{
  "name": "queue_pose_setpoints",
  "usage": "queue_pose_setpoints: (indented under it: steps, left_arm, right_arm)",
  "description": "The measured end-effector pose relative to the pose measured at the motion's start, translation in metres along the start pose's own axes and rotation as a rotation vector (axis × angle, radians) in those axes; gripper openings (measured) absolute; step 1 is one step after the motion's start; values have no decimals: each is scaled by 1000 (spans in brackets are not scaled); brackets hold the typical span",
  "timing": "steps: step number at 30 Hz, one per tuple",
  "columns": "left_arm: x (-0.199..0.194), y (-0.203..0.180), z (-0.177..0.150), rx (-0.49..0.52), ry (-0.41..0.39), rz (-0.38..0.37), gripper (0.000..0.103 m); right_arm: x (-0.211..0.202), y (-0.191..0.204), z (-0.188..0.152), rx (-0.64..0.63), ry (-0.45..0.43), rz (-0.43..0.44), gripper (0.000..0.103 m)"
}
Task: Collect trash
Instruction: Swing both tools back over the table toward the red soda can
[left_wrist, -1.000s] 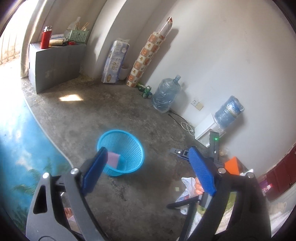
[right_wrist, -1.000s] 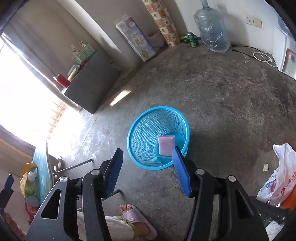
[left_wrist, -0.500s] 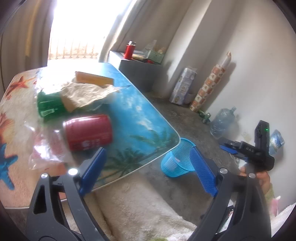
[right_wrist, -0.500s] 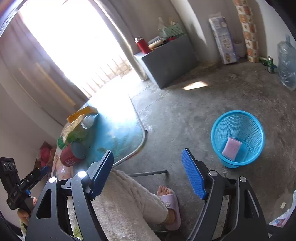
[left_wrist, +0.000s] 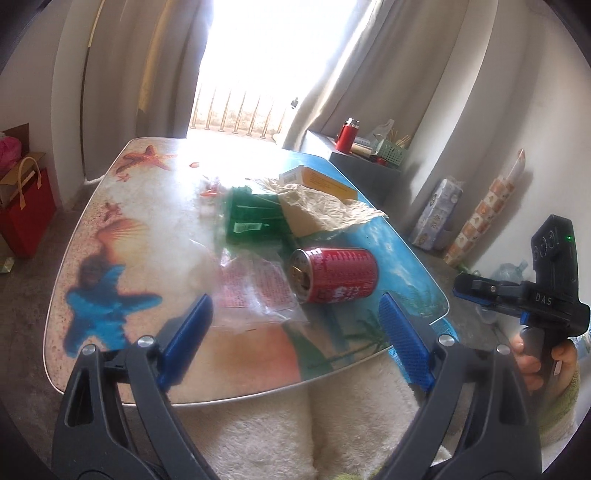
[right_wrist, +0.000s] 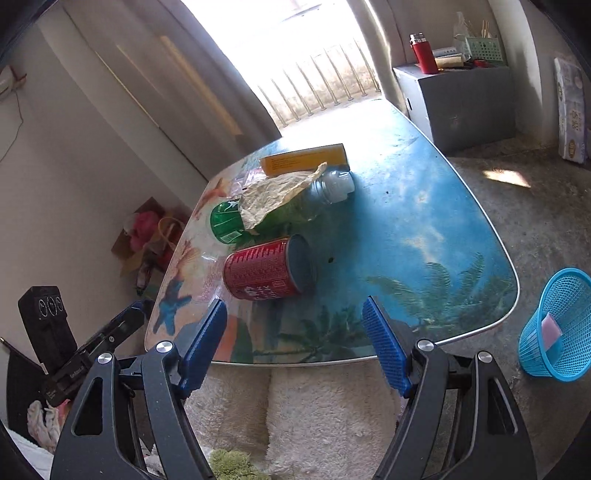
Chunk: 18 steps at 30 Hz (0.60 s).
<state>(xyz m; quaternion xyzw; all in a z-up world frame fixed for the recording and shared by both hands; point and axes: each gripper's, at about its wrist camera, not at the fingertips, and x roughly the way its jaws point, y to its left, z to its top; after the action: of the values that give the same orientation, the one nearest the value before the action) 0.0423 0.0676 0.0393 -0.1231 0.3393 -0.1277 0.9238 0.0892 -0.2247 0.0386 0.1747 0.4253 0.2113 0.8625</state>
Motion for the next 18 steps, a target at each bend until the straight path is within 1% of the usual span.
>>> queue_pose_setpoints:
  steps: [3, 5, 7, 10, 14, 15, 16, 18]
  left_arm:
    - [-3, 12, -1, 9, -10, 26, 87]
    - [-3, 16, -2, 24, -13, 31, 87]
    - [-2, 14, -3, 45, -13, 15, 87]
    - [5, 9, -6, 75, -3, -28, 87]
    - [20, 2, -10, 120, 10, -66, 87]
    - [25, 0, -10, 137, 14, -70, 84]
    - [30, -1, -11, 154, 20, -72, 79]
    - [41, -5, -11, 191, 42, -69, 73]
  right_arm:
    - [13, 14, 7, 2, 19, 9, 74]
    - [21, 17, 11, 17, 32, 17, 74]
    - [33, 15, 17, 50, 42, 9, 74]
    - [48, 10, 23, 109, 56, 0, 74]
    - [61, 4, 27, 176, 52, -4, 74]
    - [63, 3, 28, 188, 52, -3, 74]
    - [66, 2, 29, 197, 52, -4, 74]
    - [70, 1, 30, 208, 53, -12, 74]
